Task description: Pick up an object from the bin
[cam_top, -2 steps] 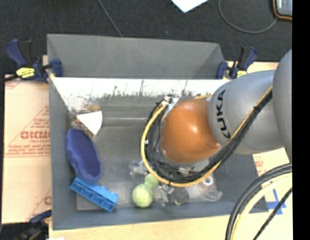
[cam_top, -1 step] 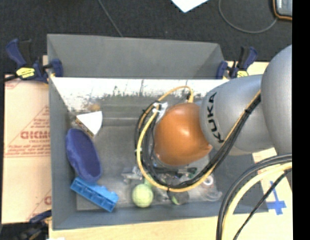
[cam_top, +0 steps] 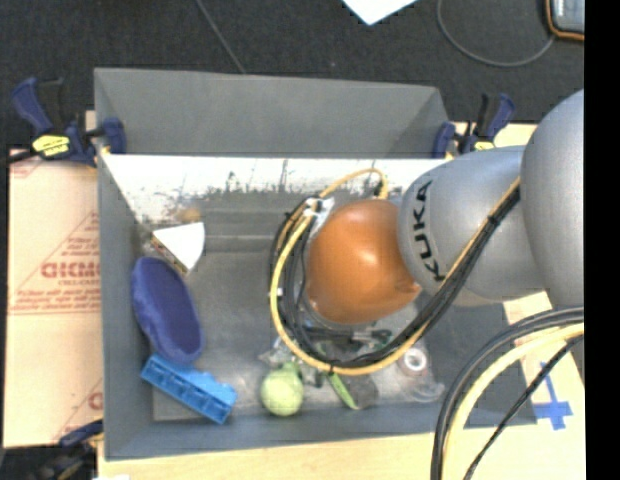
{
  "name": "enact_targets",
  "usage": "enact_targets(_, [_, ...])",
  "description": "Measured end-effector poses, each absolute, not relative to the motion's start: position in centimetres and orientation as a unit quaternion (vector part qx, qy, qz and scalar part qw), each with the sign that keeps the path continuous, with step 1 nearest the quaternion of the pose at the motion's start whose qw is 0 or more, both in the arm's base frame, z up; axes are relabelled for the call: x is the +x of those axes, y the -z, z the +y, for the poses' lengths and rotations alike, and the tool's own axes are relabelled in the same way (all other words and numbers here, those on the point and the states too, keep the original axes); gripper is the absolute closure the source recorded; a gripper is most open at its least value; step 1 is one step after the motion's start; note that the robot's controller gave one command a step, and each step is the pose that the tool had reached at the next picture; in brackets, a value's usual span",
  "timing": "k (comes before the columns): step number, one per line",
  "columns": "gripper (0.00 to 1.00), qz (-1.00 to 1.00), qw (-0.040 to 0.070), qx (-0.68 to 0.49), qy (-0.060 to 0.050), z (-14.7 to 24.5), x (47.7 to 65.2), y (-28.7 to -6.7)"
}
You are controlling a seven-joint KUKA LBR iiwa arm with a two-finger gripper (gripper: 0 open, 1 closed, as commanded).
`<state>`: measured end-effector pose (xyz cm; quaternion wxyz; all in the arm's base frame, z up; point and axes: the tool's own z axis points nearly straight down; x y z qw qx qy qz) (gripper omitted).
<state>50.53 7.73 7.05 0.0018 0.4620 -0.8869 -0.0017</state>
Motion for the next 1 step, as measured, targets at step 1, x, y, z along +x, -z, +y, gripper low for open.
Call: enact_targets(1, [1.0, -0.887, 0.002, 0.461, 0.002, 7.74, 50.51, -7.07])
